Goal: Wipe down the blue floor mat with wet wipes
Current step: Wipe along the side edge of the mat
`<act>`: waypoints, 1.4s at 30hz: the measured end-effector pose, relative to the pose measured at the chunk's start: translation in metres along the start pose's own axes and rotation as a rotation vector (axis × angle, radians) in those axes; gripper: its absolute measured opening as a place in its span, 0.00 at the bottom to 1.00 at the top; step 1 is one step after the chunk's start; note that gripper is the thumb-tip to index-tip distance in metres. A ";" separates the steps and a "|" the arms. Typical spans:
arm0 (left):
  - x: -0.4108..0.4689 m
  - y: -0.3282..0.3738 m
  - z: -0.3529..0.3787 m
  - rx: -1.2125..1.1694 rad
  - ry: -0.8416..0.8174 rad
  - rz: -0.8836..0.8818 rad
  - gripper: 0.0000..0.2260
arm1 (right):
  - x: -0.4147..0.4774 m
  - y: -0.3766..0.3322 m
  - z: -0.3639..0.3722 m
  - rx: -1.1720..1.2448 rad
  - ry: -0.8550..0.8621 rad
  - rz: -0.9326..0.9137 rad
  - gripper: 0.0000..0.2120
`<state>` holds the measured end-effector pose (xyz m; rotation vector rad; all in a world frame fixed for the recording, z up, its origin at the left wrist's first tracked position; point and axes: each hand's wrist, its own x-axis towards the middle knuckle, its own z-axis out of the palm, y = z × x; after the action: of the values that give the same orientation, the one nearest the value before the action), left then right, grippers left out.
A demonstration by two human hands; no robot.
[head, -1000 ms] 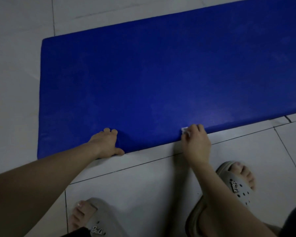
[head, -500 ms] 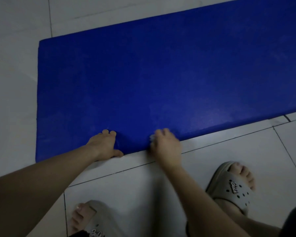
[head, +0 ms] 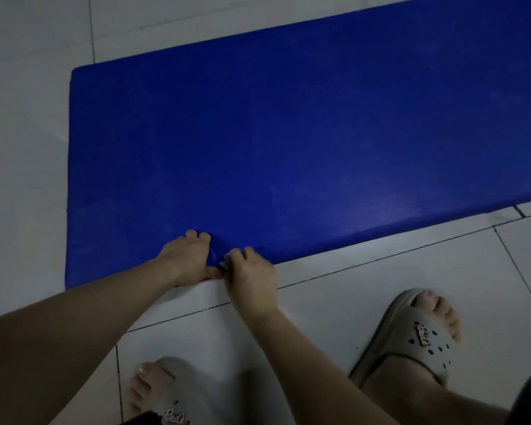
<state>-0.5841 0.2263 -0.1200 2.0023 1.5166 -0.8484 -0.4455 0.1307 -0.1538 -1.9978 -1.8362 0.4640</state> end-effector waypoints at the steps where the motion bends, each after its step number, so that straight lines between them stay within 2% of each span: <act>1: 0.000 0.000 0.000 0.003 0.002 -0.001 0.39 | 0.001 0.002 -0.001 -0.027 -0.020 -0.062 0.09; 2: 0.000 0.000 0.000 0.003 0.001 0.000 0.39 | 0.004 0.011 -0.006 -0.050 -0.041 -0.092 0.09; 4: 0.000 -0.001 0.000 -0.005 -0.006 0.009 0.36 | 0.009 0.044 -0.024 -0.095 -0.046 -0.032 0.07; 9: -0.001 -0.002 0.000 -0.025 -0.005 0.018 0.36 | 0.019 0.147 -0.086 -0.171 0.119 0.351 0.10; 13: -0.001 -0.001 -0.001 -0.008 -0.006 0.015 0.37 | 0.020 0.136 -0.081 -0.150 0.160 0.519 0.10; 17: -0.001 0.001 -0.001 0.005 -0.013 0.009 0.37 | 0.018 0.068 -0.037 -0.043 0.076 0.387 0.10; 21: 0.000 0.001 -0.003 0.009 -0.018 -0.003 0.38 | 0.014 0.006 -0.007 -0.042 0.016 0.016 0.08; 24: 0.001 0.000 -0.004 0.015 -0.023 0.001 0.37 | 0.020 0.016 -0.014 -0.131 -0.072 -0.211 0.09; 26: 0.000 0.000 -0.003 0.027 -0.025 0.007 0.35 | 0.027 0.051 -0.033 -0.191 -0.078 -0.189 0.08; 28: 0.000 0.000 -0.003 0.027 -0.028 0.020 0.34 | 0.031 0.100 -0.059 -0.235 -0.009 -0.019 0.06; 31: 0.001 0.000 -0.003 0.021 -0.024 0.024 0.34 | 0.030 0.154 -0.094 -0.248 0.116 0.257 0.09; 35: -0.001 0.000 -0.003 0.031 -0.027 0.019 0.34 | 0.027 0.129 -0.078 -0.191 0.149 0.447 0.08; 39: 0.000 0.002 -0.003 0.037 -0.024 0.013 0.34 | 0.022 0.060 -0.033 -0.050 0.086 0.359 0.09; 42: 0.000 0.001 -0.004 0.038 -0.012 0.006 0.36 | 0.013 0.010 -0.003 -0.019 -0.035 0.070 0.06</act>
<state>-0.5821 0.2288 -0.1171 2.0237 1.4975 -0.8917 -0.4346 0.1427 -0.1559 -2.0846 -1.8026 0.5067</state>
